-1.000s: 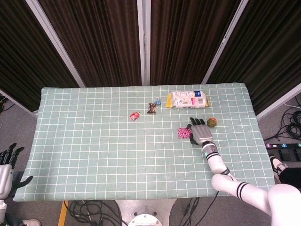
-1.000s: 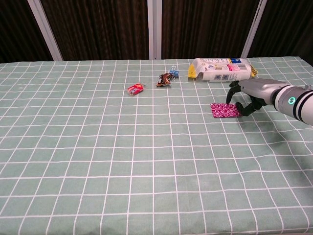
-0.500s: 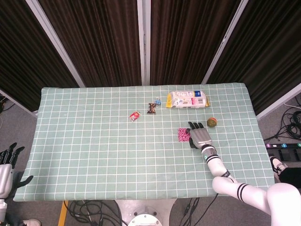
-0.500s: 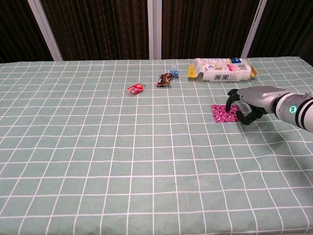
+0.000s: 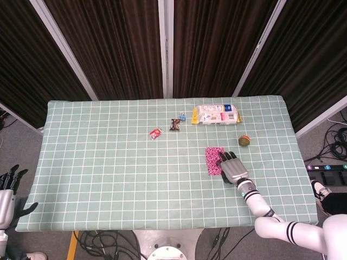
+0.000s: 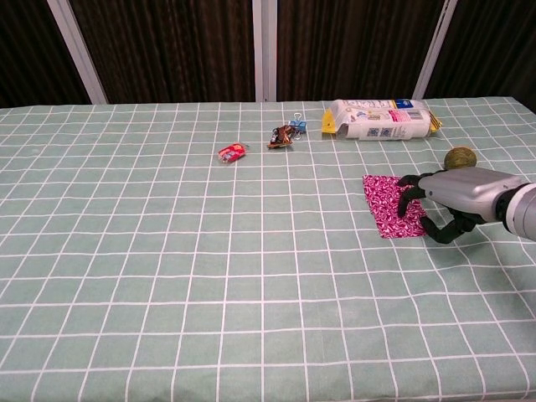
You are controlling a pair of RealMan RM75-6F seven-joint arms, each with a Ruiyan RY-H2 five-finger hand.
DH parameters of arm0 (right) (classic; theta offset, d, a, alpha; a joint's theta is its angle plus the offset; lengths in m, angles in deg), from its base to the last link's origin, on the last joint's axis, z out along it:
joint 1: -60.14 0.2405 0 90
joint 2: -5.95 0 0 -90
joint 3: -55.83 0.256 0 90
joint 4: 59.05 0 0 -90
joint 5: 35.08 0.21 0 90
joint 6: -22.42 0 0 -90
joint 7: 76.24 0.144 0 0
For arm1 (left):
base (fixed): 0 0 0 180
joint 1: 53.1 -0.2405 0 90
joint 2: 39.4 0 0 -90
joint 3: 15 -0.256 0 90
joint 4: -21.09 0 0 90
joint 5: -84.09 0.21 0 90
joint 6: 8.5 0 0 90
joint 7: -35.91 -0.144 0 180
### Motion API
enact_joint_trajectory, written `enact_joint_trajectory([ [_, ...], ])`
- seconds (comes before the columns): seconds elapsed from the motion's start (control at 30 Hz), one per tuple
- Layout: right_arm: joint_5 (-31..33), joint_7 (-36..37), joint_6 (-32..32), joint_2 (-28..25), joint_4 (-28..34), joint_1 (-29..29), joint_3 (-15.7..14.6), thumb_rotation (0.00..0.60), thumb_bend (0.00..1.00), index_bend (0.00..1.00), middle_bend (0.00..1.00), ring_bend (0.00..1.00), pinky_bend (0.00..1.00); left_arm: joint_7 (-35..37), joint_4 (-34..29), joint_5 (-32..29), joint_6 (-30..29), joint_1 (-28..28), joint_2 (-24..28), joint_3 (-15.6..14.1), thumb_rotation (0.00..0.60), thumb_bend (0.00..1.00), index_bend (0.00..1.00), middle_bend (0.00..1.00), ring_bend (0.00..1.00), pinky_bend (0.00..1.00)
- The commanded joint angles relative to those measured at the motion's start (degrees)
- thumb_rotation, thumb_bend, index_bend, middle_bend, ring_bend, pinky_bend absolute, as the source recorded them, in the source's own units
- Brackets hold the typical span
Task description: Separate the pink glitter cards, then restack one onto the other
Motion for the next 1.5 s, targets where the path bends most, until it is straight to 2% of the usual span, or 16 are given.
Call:
enact_joint_trajectory([
  [0.03,-1.23,-0.29,-1.16,-1.7,2.79,-0.8,-1.3,0.51,0.62,0.28,0.0,0.0,0.0,0.04,0.03,0.01,-0.01,-0.01,-0.02,0.0,0.6,0.06,0.2,0.15,0.13,0.14],
  [0.17,-2.14,-0.01,-2.23,-3.09,4.77,-1.18,-1.59,0.514,0.61,0.28,0.0,0.0,0.0,0.24,0.19,0.0,0.01,-0.08,-0.1,-0.08,0.6,0.06,0.2,0.15,0.13,0.14],
  [0.37,-1.75,1.79,-2.96,-3.47,4.55,-0.54,0.8,0.515,0.61,0.28,0.0,0.0,0.0,0.63,0.52,0.18,-0.31,-0.34,-0.26,-0.21,0.6,0.06,0.2,0.15,0.13,0.14],
  [0.63,3.74,0.74,-0.04,0.85,-3.21,3.09,4.01,0.515,0.62,0.28,0.0,0.0,0.0,0.58,0.46,0.05,-0.21,-0.39,-0.22,-0.23,0.6,0.06,0.2,0.15,0.13,0.14],
  [0.8,6.78,0.01,2.16,4.03,-8.64,5.27,5.09,0.512,0.62,0.28,0.0,0.0,0.0,0.45,0.48,-0.33,0.1,-0.42,-0.17,-0.24,0.6,0.06,0.2,0.15,0.13,0.14],
  [0.97,8.02,-0.52,3.21,5.83,-11.59,6.69,5.48,0.509,0.62,0.28,0.0,0.0,0.0,0.29,0.33,-0.52,0.26,-0.36,-0.11,-0.17,0.6,0.06,0.2,0.15,0.13,0.14],
  [1.5,3.46,0.28,1.72,6.0,-5.67,6.67,3.19,0.511,0.62,0.28,0.0,0.0,0.0,0.88,0.9,-0.57,0.07,-0.75,-0.3,-0.38,0.6,0.06,0.2,0.15,0.13,0.14],
])
